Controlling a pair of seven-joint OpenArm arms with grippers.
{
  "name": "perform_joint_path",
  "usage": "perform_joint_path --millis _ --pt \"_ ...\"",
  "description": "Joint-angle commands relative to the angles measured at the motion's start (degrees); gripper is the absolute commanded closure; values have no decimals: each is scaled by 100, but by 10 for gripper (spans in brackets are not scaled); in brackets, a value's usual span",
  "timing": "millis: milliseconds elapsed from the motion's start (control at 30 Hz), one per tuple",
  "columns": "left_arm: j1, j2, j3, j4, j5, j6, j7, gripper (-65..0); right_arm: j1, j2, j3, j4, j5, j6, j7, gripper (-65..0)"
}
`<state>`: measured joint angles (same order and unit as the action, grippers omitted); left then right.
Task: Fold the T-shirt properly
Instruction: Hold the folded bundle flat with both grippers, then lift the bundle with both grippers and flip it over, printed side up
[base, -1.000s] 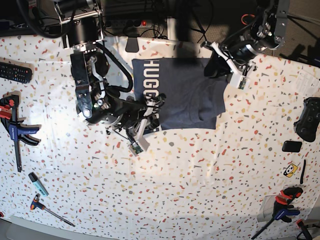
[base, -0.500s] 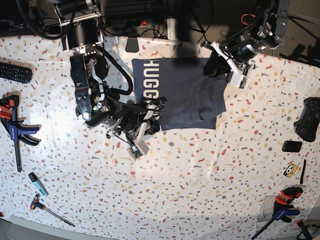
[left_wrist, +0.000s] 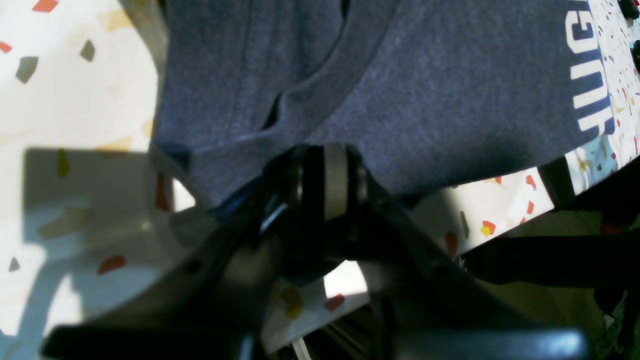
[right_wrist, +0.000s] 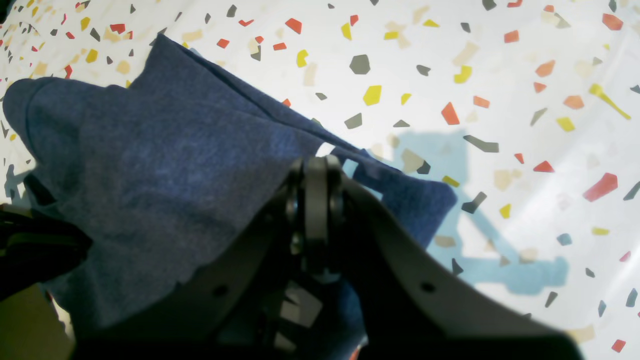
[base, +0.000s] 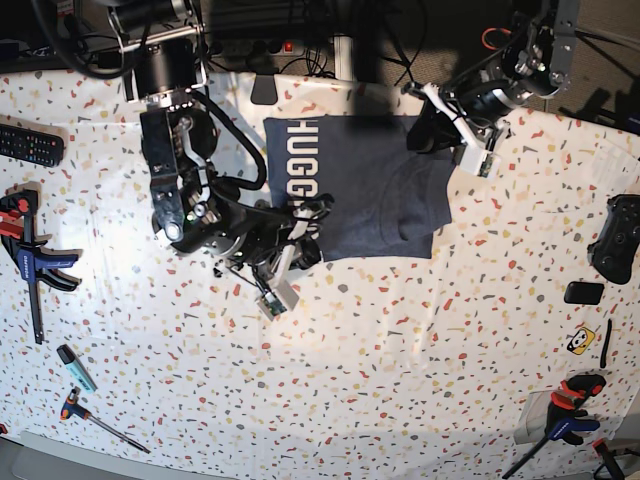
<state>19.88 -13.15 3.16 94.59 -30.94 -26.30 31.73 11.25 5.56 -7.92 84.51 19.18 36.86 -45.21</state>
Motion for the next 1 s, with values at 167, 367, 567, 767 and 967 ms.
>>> perform_joint_path --millis 167,367,567,767,967 --pt "-2 -22 -11 70 -59 -44 -46 -47 144 -2 4 85 70 17 79 0" --pt "-2 -22 -11 70 -59 -44 -46 -47 144 0 4 85 70 17 17 0" --pt "-2 -22 -11 70 -59 -44 -46 -47 144 0 4 85 70 17 17 0" --pt "-2 -22 -11 70 -59 -44 -44 -47 144 -2 4 85 70 17 20 0" --pt "-2 -24 -11 70 -57 -44 -125 -47 144 0 4 85 70 17 20 0"
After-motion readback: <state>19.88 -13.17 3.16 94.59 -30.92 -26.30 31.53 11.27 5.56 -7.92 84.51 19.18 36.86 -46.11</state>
